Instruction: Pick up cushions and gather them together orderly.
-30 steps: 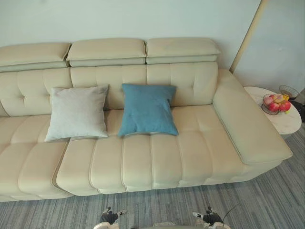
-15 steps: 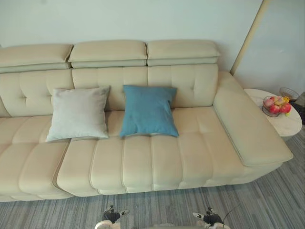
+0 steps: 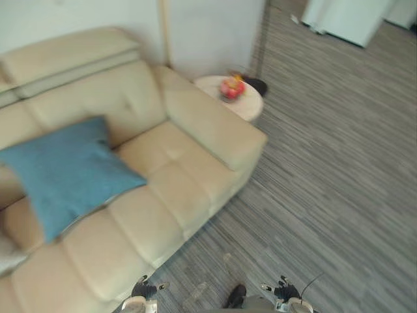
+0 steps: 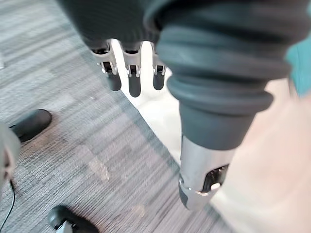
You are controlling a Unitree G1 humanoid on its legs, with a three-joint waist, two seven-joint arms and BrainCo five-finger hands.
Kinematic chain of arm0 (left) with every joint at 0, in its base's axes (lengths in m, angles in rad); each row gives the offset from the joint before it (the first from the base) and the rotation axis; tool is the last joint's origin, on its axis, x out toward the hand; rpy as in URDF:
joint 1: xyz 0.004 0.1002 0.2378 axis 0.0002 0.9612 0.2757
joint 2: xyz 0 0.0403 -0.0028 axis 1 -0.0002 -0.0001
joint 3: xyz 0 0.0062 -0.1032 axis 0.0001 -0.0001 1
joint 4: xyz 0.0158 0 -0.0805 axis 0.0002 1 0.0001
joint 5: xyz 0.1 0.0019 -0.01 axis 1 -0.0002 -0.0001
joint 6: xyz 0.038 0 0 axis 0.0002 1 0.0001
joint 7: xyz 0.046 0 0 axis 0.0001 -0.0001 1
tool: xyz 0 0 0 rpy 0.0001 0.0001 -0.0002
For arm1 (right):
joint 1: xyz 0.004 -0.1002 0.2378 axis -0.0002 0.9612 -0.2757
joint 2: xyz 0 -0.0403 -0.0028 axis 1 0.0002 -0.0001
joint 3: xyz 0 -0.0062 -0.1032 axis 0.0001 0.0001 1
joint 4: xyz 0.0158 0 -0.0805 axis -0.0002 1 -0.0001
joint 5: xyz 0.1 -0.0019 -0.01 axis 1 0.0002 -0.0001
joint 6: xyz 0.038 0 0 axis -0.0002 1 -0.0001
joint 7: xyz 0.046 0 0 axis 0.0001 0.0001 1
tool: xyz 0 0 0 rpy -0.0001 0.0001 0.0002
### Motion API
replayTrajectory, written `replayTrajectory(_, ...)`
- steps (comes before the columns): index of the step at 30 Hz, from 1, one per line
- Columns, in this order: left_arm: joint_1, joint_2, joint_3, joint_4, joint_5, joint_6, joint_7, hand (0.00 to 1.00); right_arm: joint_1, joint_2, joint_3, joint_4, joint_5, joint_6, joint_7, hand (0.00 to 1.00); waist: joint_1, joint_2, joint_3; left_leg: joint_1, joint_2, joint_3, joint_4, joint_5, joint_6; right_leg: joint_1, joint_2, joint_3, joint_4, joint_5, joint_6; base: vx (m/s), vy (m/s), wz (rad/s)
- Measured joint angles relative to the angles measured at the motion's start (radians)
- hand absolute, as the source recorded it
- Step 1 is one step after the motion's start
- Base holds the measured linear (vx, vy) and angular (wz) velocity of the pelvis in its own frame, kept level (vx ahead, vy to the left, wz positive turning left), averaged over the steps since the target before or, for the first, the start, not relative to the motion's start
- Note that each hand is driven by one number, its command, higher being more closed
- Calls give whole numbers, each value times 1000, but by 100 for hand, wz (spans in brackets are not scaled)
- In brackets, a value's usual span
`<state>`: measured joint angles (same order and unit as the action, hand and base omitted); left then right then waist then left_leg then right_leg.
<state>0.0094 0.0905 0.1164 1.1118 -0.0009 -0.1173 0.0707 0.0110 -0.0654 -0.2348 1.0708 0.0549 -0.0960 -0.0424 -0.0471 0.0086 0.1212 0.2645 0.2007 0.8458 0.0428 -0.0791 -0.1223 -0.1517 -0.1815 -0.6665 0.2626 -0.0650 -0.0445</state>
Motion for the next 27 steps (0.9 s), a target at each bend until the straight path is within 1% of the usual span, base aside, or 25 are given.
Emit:
replayTrajectory(1,-17,-20,-16,0,0,-1,-10,0,-9,-17,1,-1,1,0,1,0,-9,18,10,12,7,5,30,13,-22,-19,-5,29,48,-37,-3,197,-197,-72)
replayTrajectory(2,-23,-27,-23,0,0,-1,-12,0,-11,-21,0,-1,2,0,1,0,-10,20,12,14,15,9,65,16,-27,-27,-7,44,71,-54,-4,224,-228,-67)
replayTrajectory(3,-28,-35,-27,1,0,-1,-14,0,-9,-22,1,-2,5,-2,2,0,-14,20,14,6,41,9,149,16,-27,-29,-5,74,91,-78,-4,191,-195,-73)
replayTrajectory(4,-24,-40,-26,1,0,-1,-15,0,-7,-23,2,-1,5,-5,3,0,-14,22,14,-23,109,-1,317,20,-25,-13,14,105,97,-101,-11,269,-286,-100)
replayTrajectory(5,-14,-44,-14,0,-2,0,-16,0,-6,-22,3,0,5,-10,3,0,-13,33,22,-64,207,-55,537,62,45,23,57,145,77,-119,-25,214,-211,-96)
replayTrajectory(6,-9,-46,-6,0,-3,-1,-16,0,-6,-18,3,2,5,-9,3,0,-9,32,26,-84,235,-87,610,92,108,33,72,165,68,-124,-30,217,-189,-132)
replayTrajectory(7,10,-52,16,1,-4,0,-16,0,-14,-13,6,7,6,-9,3,0,3,29,36,-163,234,-232,755,4,115,51,100,239,61,-148,-48,177,-85,-133)
replayTrajectory(8,15,-48,29,-9,-13,-4,-15,0,-17,-14,8,11,6,-9,2,0,6,24,41,-234,172,-358,803,-69,58,57,108,288,59,-161,-54,284,-71,-180)
replayTrajectory(9,20,-43,36,-24,-25,-3,-14,0,-22,-20,8,29,6,-7,2,0,17,21,56,-307,77,-485,805,-149,27,87,123,358,38,-163,-59,241,-49,-138)
replayTrajectory(10,26,-42,42,-31,-27,-3,-14,0,-22,-21,8,38,6,-7,3,0,24,19,61,-324,50,-514,788,-167,29,98,125,379,32,-163,-59,257,5,-180)
replayTrajectory(11,41,-43,54,-56,-49,-9,-9,0,-22,-24,3,46,20,-6,3,0,46,14,67,-367,-13,-560,687,-196,35,126,133,452,18,-167,-57,216,59,-160)
replayTrajectory(13,47,-49,58,-76,-63,-16,-11,0,-13,-24,0,39,27,-6,1,0,52,18,68,-431,-84,-647,511,-192,32,147,143,541,12,-183,-39,369,172,-177)
replayTrajectory(14,50,-65,78,-91,-66,-26,-10,0,-15,-22,3,32,27,-5,2,0,59,23,69,-491,-129,-750,382,-168,28,155,153,633,12,-199,-27,307,186,-168)
replayTrajectory(15,52,-71,84,-97,-66,-28,-10,0,-15,-21,3,30,27,-7,2,0,63,29,66,-503,-144,-793,322,-146,6,156,161,669,11,-206,-18,352,232,-181)
replayTrajectory(16,52,-74,85,-101,-69,-29,-9,0,-14,-19,3,28,27,-9,3,0,75,33,65,-512,-154,-849,265,-86,-19,155,170,726,14,-216,-6,333,228,-186)
replayTrajectory(17,54,-80,86,-100,-70,-30,-8,0,-7,-14,8,28,27,-9,2,0,94,35,49,-497,-167,-859,291,-43,38,152,180,804,30,-238,14,545,355,-199)
replayTrajectory(18,57,-66,90,-98,-63,-27,-7,0,0,8,12,22,26,-9,4,0,84,7,29,-495,-177,-806,329,-106,65,148,157,863,66,-259,43,579,342,-183)
replayTrajectory(20,58,-59,106,-99,-61,-24,-4,0,19,29,14,-12,26,-9,8,0,102,-29,18,-445,-179,-699,322,-135,88,80,135,894,216,-271,81,414,219,-126)
replayTrajectory(21,58,-59,105,-99,-61,-24,-4,0,21,29,17,-16,26,-9,10,0,102,-31,18,-429,-178,-675,319,-139,98,65,131,894,255,-268,110,413,206,-116)
replayTrajectory(22,60,-56,102,-98,-61,-22,-5,0,26,28,37,-35,25,-9,18,0,99,-31,17,-368,-178,-623,313,-157,121,24,116,862,379,-245,224,490,221,-102)
replayTrajectory(23,61,-56,100,-85,-62,-20,-5,0,25,22,45,-36,25,-12,25,0,95,-24,20,-314,-174,-597,297,-164,132,-7,97,798,460,-227,258,411,175,-103)
replayTrajectory(24,61,-57,98,-79,-62,-20,-4,0,22,20,44,-35,24,-12,25,0,98,-21,22,-282,-168,-582,281,-164,133,-16,83,748,495,-228,248,379,110,-94)
replayTrajectory(25,60,-53,76,-77,-61,-19,-4,0,6,15,52,-33,23,-12,25,0,97,-5,31,-201,-155,-545,233,-164,133,-30,27,564,549,-244,182,286,71,-81)
replayTrajectory(26,60,-47,57,-72,-61,-19,-4,0,6,14,57,-33,23,-13,25,0,96,-1,32,-162,-148,-533,203,-164,133,-32,-5,462,558,-257,149,430,79,-97)
replayTrajectory(27,54,-36,33,-58,-61,-19,-4,0,-5,17,76,-32,23,-14,25,0,95,-2,29,-114,-135,-501,165,-164,133,-47,-44,307,548,-280,104,284,23,-67)
